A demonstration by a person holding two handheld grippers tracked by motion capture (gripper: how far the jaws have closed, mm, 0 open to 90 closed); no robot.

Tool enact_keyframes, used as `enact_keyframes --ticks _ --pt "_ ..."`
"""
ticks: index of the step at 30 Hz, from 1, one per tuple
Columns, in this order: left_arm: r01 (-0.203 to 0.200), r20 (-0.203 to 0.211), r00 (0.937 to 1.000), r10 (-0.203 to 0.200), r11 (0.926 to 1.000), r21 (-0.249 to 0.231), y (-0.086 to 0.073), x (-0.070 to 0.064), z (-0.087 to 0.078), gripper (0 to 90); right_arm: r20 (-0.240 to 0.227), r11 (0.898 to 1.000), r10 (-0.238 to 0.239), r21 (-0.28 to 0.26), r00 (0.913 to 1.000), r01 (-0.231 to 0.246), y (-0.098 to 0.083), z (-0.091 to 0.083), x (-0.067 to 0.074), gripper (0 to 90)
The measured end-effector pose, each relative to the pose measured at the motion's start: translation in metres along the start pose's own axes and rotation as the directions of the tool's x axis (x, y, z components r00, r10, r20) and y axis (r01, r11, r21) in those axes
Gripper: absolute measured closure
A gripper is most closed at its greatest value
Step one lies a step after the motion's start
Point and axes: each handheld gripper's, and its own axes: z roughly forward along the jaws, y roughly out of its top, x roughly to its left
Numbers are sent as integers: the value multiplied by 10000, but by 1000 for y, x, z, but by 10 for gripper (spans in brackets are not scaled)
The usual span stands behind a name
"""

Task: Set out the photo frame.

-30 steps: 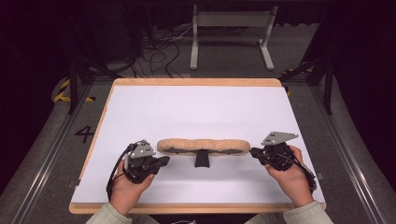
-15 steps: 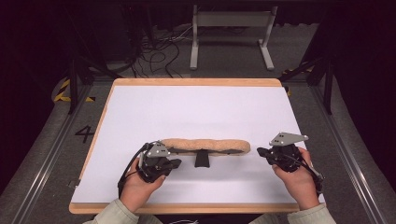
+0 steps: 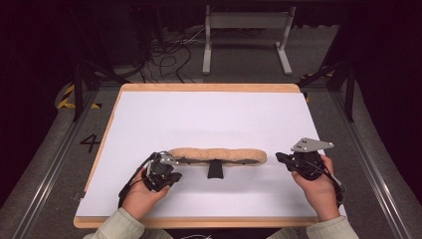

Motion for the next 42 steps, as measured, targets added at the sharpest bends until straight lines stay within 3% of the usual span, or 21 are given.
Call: enact_keyframes --ticks 5,9,12,16,33,37,42 --pt "376 -542 9977 -405 9978 -539 1 10 3 900 77 9999 -139 -60 9999 140 3 9 0 900" --pt "620 -665 9955 -668 9955 -713 2 15 3 900 120 9992 -391 11 9992 391 8 18 3 900" --pt "590 -703 9954 -647 9951 -798 3 16 4 900 288 9982 -600 35 9978 599 10 24 5 900" --pt "566 -777 9949 -637 9943 -901 4 16 3 900 180 9958 -908 153 9957 906 11 28 10 900" --pt "858 -994 9904 -965 9906 -1069 20 35 10 900 -416 9909 -1296 318 9907 1309 9 21 22 900" --pt "1212 -770 9884 -1311 9851 -1218 27 47 14 900 -574 9891 -1399 385 9885 1422 8 18 27 900" --pt "1439 -953 9828 -1581 9795 -1408 38 54 22 900 -762 9853 -1606 468 9841 1644 7 16 33 900"
